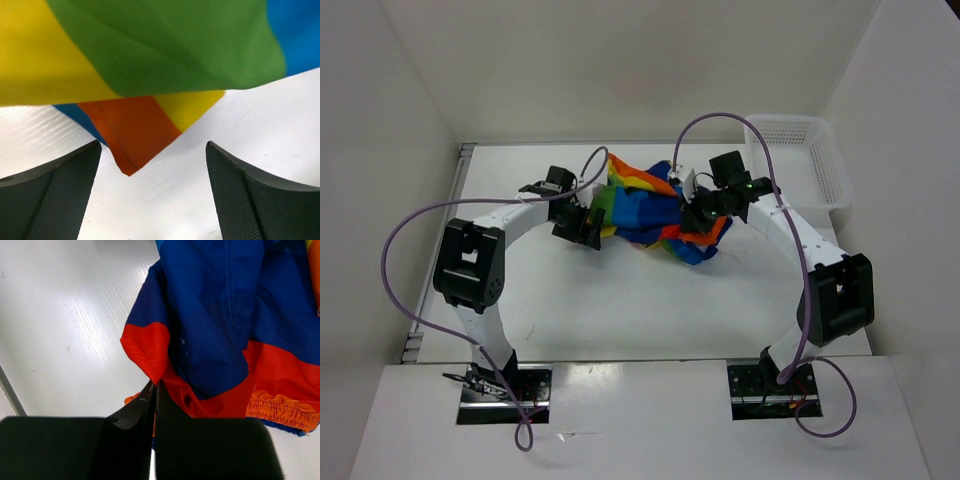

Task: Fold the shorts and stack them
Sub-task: Flatten the shorts out, then fold the shorts

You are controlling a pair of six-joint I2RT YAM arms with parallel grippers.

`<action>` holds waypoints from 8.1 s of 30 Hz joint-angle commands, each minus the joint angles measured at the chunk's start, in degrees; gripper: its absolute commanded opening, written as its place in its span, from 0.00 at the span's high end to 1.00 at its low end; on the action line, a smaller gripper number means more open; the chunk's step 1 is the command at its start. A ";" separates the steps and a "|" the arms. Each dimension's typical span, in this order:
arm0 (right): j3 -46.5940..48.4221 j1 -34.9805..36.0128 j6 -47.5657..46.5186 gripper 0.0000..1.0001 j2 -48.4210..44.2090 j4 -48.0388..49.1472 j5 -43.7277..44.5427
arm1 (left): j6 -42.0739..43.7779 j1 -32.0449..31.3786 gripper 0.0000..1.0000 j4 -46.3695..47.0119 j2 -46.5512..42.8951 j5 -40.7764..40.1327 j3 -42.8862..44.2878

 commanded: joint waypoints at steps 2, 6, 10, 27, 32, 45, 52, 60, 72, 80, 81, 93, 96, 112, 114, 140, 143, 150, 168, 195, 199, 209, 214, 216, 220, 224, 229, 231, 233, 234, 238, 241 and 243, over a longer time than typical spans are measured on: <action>-0.32 0.16 -0.29 1.00 -0.96 4.47 0.02 | 0.21 -3.39 0.08 3.19 -3.91 -8.37 -3.01; -0.32 0.16 0.24 1.00 -1.49 4.48 0.62 | 0.21 -6.91 0.15 12.77 -2.59 -20.30 -7.23; -0.85 0.16 0.24 1.00 -2.02 5.10 0.63 | 0.21 -7.45 0.39 19.20 -0.05 -25.08 -7.16; 44.76 -5.47 -0.37 1.00 15.65 10.29 18.04 | 0.21 8.98 1.00 5.86 -6.44 -25.52 34.34; 27.13 -0.48 -8.10 1.00 4.68 6.34 18.02 | 0.21 10.13 1.00 4.44 -20.50 -27.19 13.40; 1.79 3.59 -15.15 1.00 -15.90 -12.40 4.95 | 0.21 11.98 1.00 -4.35 -54.15 -27.72 -11.01; 14.24 3.59 7.52 1.00 -6.61 13.23 14.14 | 0.21 11.98 1.00 4.52 -40.68 -30.26 -1.91; 68.92 4.90 11.67 1.00 16.70 19.52 30.26 | 0.21 18.92 1.00 -8.99 -6.81 -24.75 73.39; 28.10 7.01 -8.62 1.00 -6.31 5.64 15.24 | 0.21 14.18 1.00 -2.04 -41.59 -24.47 21.01; -1.85 7.01 -23.56 1.00 -18.61 -5.88 7.22 | 0.21 10.83 1.00 -10.22 -61.10 -24.56 -11.52; -4.08 7.01 -24.37 1.00 -19.59 -7.20 7.22 | 0.21 10.83 1.00 -12.76 -62.17 -24.56 -15.03; -8.94 7.01 -7.11 1.00 -26.01 -6.52 -2.27 | 0.21 10.83 1.00 -13.24 -60.00 -18.32 -9.47; -5.77 7.01 -0.67 1.00 -23.65 -2.21 -0.70 | 0.21 10.83 1.00 -4.37 -46.42 -17.71 -0.43; -12.26 -15.75 21.24 1.00 -8.08 11.51 0.54 | 0.21 0.12 1.00 11.83 10.48 -23.15 45.09; -14.02 -17.16 23.26 1.00 -6.68 13.26 0.54 | 0.21 -0.41 1.00 11.04 16.99 -23.15 50.48; -0.40 -18.13 26.60 0.15 1.59 11.07 7.75 | 0.21 3.62 0.00 -17.59 47.25 -19.30 104.91; -4.35 -14.88 27.13 0.15 0.97 12.30 8.28 | 0.21 7.66 0.00 -24.26 45.75 -13.41 102.82; -10.58 -14.26 38.28 0.10 -0.70 14.85 12.94 | 0.21 18.39 0.00 -32.81 45.30 0.13 94.98; -16.75 -13.12 49.10 0.37 10.81 26.89 8.19 | 0.21 17.95 0.00 -42.57 52.53 3.55 102.54; -0.65 -13.72 23.35 0.18 5.38 16.79 19.19 | 0.21 11.45 0.00 -20.37 -8.39 -4.70 19.17; -5.75 -11.99 21.68 0.26 4.05 14.94 6.37 | 0.21 12.59 0.00 -8.93 -3.66 -3.21 15.52; -10.60 -10.48 28.79 0.23 8.26 21.09 8.19 | 0.21 13.73 0.00 0.05 9.44 -4.61 23.25; -9.99 -10.48 31.09 0.23 13.18 23.82 5.74 | 0.21 13.74 0.00 1.28 15.42 -6.36 26.06; -8.50 -9.95 31.09 0.23 14.50 25.13 5.21 | 0.21 13.74 0.00 1.81 17.35 -6.89 26.85; -6.39 -9.34 31.61 0.31 16.96 25.14 5.19 | 0.21 13.74 0.00 1.81 20.52 -6.89 29.23; -5.77 -9.33 31.61 0.73 18.28 25.14 5.73 | 0.21 13.74 0.09 1.81 23.69 -6.02 31.34; -5.15 -9.33 27.32 1.00 16.62 21.36 6.43 | 0.21 13.21 0.70 0.49 24.92 -2.33 32.58; -4.63 -9.33 20.57 1.00 15.21 16.47 1.89 | 0.21 13.21 0.95 0.49 24.92 -2.93 33.10; -3.05 -9.33 5.09 1.00 13.29 9.27 -6.18 | 0.21 13.82 1.00 -0.12 23.26 -3.64 33.80; -3.04 -9.33 0.72 1.00 12.49 2.27 -7.01 | 0.21 14.52 1.00 -0.74 22.64 -3.64 33.81; -6.54 -9.33 -17.75 1.00 7.83 -11.32 -7.02 | 0.21 17.16 1.00 -1.36 18.43 -4.17 34.33; -11.28 -8.46 -26.29 1.00 5.80 -16.24 -3.95 | 0.21 17.87 1.00 -2.59 16.67 -4.17 33.81; -13.93 -6.27 -30.07 1.00 5.28 -17.05 0.43 | 0.21 17.87 1.00 -2.59 16.13 -4.70 33.28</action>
